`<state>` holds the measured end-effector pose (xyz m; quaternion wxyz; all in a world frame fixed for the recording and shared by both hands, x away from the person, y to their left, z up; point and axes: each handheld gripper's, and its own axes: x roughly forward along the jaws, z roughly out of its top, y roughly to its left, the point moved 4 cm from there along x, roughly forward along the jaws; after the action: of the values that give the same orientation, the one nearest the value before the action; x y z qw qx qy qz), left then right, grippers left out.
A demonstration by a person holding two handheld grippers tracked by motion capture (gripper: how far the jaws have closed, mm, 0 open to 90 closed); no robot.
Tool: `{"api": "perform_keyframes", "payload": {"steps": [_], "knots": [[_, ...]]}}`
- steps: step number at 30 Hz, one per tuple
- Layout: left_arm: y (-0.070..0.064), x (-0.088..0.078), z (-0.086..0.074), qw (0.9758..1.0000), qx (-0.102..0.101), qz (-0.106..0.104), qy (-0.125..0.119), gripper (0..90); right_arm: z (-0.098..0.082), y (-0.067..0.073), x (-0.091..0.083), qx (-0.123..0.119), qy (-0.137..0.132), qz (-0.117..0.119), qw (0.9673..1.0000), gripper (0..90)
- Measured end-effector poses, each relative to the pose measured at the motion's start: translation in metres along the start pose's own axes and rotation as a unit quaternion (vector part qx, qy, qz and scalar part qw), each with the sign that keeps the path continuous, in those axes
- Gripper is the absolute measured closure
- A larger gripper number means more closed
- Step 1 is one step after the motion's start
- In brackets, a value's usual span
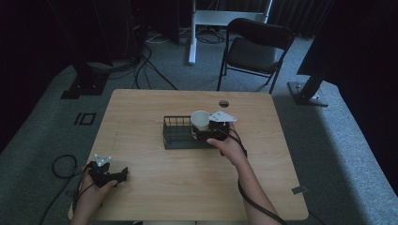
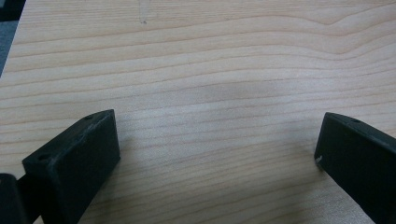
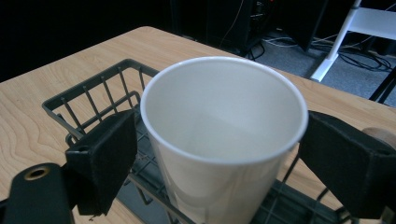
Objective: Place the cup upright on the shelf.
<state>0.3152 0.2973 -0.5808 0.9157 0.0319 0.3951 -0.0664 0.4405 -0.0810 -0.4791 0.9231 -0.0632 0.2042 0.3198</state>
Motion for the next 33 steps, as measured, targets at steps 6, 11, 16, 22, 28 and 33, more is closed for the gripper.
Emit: {"api": "perform_keyframes", "payload": {"steps": [6,11,16,22,28,33], "knots": [[0.000,0.000,0.000,1.0000,0.000,0.000,0.000,0.3,-0.003,-0.005,-0.008,-0.002,-0.002,-0.006,1.0000,11.5],[0.000,0.000,0.000,1.0000,0.000,0.000,0.000,0.3,-0.007,-0.008,-0.016,0.000,-0.007,-0.010,0.9999,11.5],[0.000,0.000,0.000,1.0000,0.000,0.000,0.000,0.3,-0.009,-0.011,-0.023,-0.004,-0.008,-0.015,0.9999,11.5],[0.000,0.000,0.000,1.0000,0.000,0.000,0.000,0.3,-0.014,-0.016,-0.032,0.000,-0.009,-0.018,0.9998,11.5],[0.000,0.000,0.000,1.0000,0.000,0.000,0.000,0.3,-0.017,-0.019,-0.039,-0.002,-0.009,-0.023,0.9997,11.5],[0.000,0.000,0.000,1.0000,0.000,0.000,0.000,0.3,-0.023,-0.023,-0.047,-0.003,-0.011,-0.027,0.9996,11.5]]}}
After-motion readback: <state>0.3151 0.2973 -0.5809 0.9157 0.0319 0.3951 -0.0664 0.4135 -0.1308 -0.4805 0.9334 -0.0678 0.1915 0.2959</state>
